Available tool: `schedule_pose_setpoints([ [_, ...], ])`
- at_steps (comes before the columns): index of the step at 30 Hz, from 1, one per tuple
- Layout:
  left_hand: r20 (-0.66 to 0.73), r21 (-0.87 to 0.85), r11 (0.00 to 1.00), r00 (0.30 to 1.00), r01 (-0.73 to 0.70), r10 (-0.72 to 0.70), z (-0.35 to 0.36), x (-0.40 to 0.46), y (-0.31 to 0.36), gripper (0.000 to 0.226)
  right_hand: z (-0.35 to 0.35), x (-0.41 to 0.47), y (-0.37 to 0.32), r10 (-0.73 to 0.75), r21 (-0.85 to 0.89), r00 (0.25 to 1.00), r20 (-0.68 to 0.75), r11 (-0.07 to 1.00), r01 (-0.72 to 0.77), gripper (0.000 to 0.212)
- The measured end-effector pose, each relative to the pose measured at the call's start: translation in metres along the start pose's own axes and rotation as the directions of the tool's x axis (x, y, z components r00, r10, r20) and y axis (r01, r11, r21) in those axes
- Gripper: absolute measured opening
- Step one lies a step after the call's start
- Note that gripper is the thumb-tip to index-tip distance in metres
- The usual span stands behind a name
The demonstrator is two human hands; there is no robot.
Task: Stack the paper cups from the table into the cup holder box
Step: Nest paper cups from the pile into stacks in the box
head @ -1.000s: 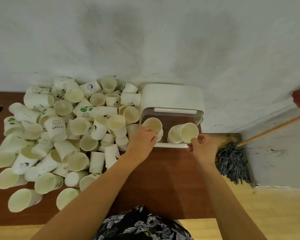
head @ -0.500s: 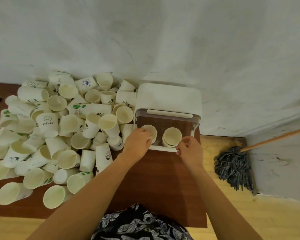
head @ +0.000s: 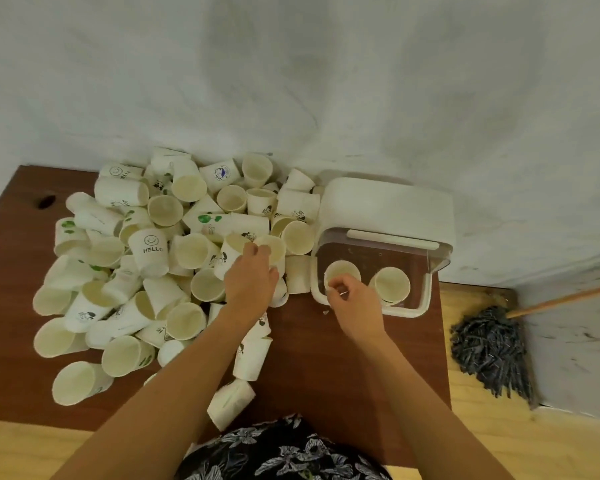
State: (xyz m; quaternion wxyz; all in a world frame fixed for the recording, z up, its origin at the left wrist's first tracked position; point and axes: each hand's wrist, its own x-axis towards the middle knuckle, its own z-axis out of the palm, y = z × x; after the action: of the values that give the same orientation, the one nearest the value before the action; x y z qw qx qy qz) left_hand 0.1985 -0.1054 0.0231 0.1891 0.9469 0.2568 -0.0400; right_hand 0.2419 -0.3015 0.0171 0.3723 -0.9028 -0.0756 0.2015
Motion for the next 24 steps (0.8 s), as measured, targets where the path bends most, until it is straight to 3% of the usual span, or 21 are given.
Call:
schedule_pose_setpoints([
  [4, 0.021, -0.066, 0.995, 0.997, -0.079, 0.08, 0.003, 0.002, -0.021, 0.019, 0.019, 0.007, -0.015, -0.017, -0.054, 1.0, -0.004, 0.998, 0.016, 0.015],
  [10, -0.066, -0.232, 0.95, 0.978, -0.209, 0.199, -0.005, -0.004, -0.044, 0.015, 0.045, 0.03, -0.037, -0.101, -0.135, 0.993, -0.054, 0.986, 0.093, 0.028],
  [17, -0.118, -0.332, 0.897, 0.957, -0.291, 0.267, -0.03, -0.009, -0.068, 0.012, 0.074, 0.06, -0.053, -0.032, -0.144, 0.999, -0.038, 0.989, 0.026, 0.032],
  [20, -0.135, -0.365, 0.877, 0.95, -0.312, 0.282, -0.037, -0.011, -0.074, 0.011, 0.08, 0.061, -0.055, -0.009, -0.12, 0.991, -0.131, 0.993, -0.007, 0.021],
  [24, -0.203, -0.37, 0.868, 0.94, -0.332, 0.274, -0.042, -0.02, -0.072, 0.008, 0.072, 0.038, -0.059, -0.083, -0.032, 0.95, -0.302, 0.997, 0.077, 0.013],
])
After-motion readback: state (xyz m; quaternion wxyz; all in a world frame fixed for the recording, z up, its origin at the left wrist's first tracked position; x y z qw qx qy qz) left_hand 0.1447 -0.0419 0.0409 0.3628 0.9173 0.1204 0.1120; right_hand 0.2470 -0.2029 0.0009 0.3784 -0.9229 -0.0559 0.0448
